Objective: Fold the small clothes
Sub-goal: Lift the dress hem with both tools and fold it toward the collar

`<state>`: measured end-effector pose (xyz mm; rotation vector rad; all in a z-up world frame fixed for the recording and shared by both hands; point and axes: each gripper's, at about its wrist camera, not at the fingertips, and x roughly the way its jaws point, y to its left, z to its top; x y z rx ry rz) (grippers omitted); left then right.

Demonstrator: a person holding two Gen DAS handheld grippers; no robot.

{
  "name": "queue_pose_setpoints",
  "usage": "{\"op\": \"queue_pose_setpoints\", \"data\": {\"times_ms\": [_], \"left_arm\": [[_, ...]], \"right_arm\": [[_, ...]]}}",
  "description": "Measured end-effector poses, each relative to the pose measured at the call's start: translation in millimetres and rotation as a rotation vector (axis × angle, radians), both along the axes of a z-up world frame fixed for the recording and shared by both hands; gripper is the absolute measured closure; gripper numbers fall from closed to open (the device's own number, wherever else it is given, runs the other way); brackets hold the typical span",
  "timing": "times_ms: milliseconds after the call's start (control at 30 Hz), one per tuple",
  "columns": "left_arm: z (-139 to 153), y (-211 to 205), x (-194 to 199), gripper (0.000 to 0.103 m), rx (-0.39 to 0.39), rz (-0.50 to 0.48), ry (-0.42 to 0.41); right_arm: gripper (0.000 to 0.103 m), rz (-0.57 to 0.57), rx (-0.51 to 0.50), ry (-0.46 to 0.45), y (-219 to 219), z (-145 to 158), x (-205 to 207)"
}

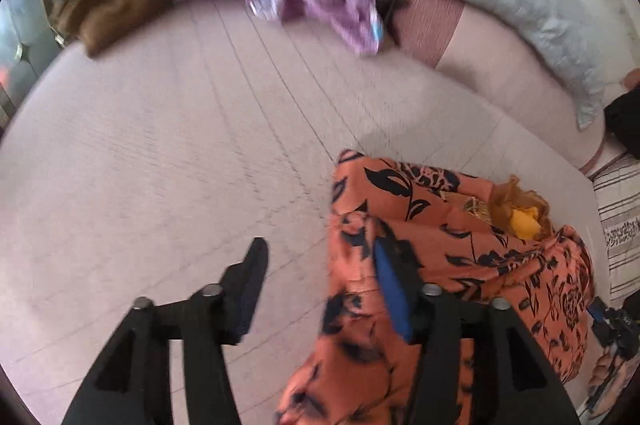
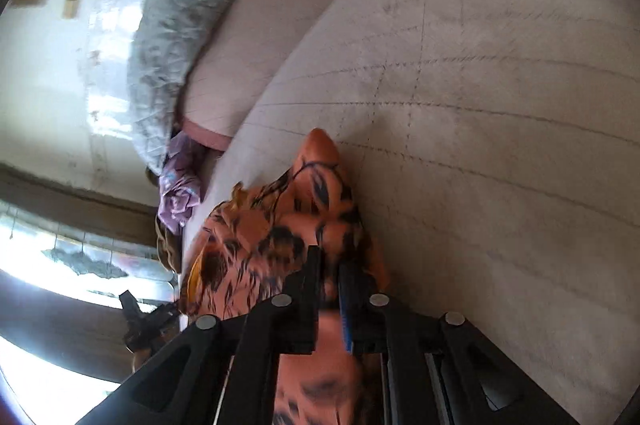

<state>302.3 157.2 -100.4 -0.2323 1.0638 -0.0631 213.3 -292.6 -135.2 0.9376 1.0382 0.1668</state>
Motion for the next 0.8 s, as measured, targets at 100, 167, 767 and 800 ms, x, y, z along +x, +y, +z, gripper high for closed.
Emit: {"op": "queue_pose_setpoints", "data": {"times_ms": [100,167,767,800], "left_arm": [[10,1,-32,0.037,0.053,-0.034,-0.061],[5,-1,-43,0.036,0.088,-0.070,-0.073],[36,-54,-65,0.086,0.037,-0.116,-0.032],[47,-56,-77,0.086,0.011,-0.122,-0.047]], "right_arm": [[0.012,0.004,-0.082,-0.023,-2,16,-19],[0.011,0.014,-0.134,-0.054,1,22,-21],[0.092,0.267,-0.268,0.014,66,53,20],[0.093,0.264,-0.271,-0.014,62,72,16]]}}
